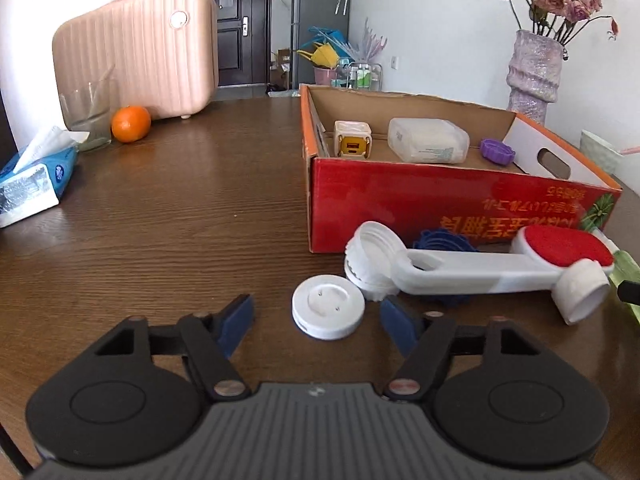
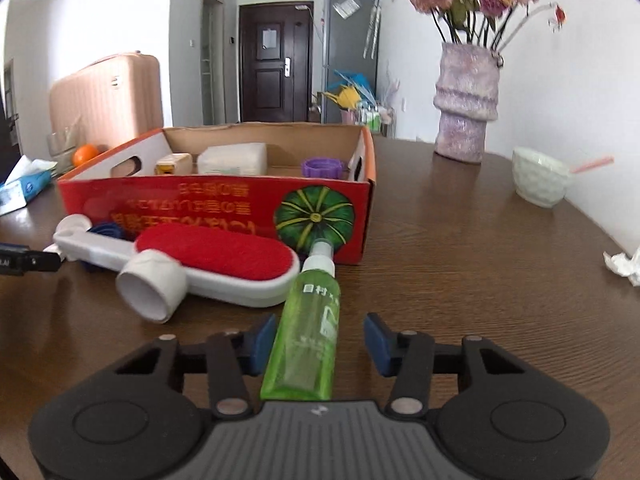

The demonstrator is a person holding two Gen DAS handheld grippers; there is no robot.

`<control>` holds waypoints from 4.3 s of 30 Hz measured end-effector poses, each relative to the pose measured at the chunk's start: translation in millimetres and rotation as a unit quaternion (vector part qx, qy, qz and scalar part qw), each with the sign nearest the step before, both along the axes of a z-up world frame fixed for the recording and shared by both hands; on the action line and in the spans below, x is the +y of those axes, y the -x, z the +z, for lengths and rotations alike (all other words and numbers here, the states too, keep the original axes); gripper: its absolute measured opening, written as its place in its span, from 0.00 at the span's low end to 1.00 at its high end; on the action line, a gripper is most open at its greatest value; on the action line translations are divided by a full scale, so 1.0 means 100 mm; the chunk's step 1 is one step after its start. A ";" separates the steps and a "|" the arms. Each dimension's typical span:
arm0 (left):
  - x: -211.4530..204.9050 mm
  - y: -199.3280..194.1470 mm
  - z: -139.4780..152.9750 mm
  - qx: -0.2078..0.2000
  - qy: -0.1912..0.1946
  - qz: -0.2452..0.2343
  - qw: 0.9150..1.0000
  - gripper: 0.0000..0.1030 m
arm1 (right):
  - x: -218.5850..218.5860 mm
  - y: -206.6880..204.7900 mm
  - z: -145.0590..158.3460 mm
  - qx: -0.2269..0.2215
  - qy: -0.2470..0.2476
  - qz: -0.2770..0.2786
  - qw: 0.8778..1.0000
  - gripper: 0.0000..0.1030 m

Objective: Organize rigid objects
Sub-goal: 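Grasp the green spray bottle with the right tool while the left tool grasps the white round cap, then carry the white cap into the box with the left tool while the right tool lowers the spray bottle in, then open both tools and withdraw them from the box over the table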

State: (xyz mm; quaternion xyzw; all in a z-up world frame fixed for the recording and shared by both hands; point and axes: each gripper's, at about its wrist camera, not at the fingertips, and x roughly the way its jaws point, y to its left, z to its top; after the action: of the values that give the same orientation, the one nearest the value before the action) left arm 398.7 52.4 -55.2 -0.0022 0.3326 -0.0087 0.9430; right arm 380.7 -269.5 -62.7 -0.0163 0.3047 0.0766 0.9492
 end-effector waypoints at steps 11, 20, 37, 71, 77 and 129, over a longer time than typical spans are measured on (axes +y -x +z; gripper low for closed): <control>0.00 0.11 0.02 -0.006 0.002 -0.009 1.000 0.39 | -0.09 -0.24 -0.03 0.014 -0.029 -0.006 0.999 0.30; -0.08 0.72 0.27 -0.053 0.006 -0.009 0.999 0.39 | -0.02 0.09 0.02 -0.015 0.037 0.006 0.999 0.29; -0.41 1.82 0.69 -0.122 0.005 -0.024 0.992 0.39 | 0.00 1.30 0.54 -0.097 0.003 0.047 0.994 0.29; -0.33 -0.87 0.87 -0.075 -0.023 -0.092 0.993 0.39 | 0.10 -0.91 0.88 -0.084 0.004 0.005 0.996 0.29; -0.39 -1.56 0.58 -0.003 -0.025 -0.116 0.993 0.39 | 0.29 -1.60 0.58 -0.021 0.086 -0.002 0.996 0.29; -0.10 1.74 1.20 -0.240 0.001 0.008 0.971 1.00 | 0.31 0.97 1.06 -0.200 -0.030 0.070 0.977 1.00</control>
State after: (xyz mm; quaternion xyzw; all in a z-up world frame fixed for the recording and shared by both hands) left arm 224.8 42.3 64.4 -0.0038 0.0969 -0.0019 0.9953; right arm 283.3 -238.8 43.7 -0.0243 0.1048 0.1472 0.9832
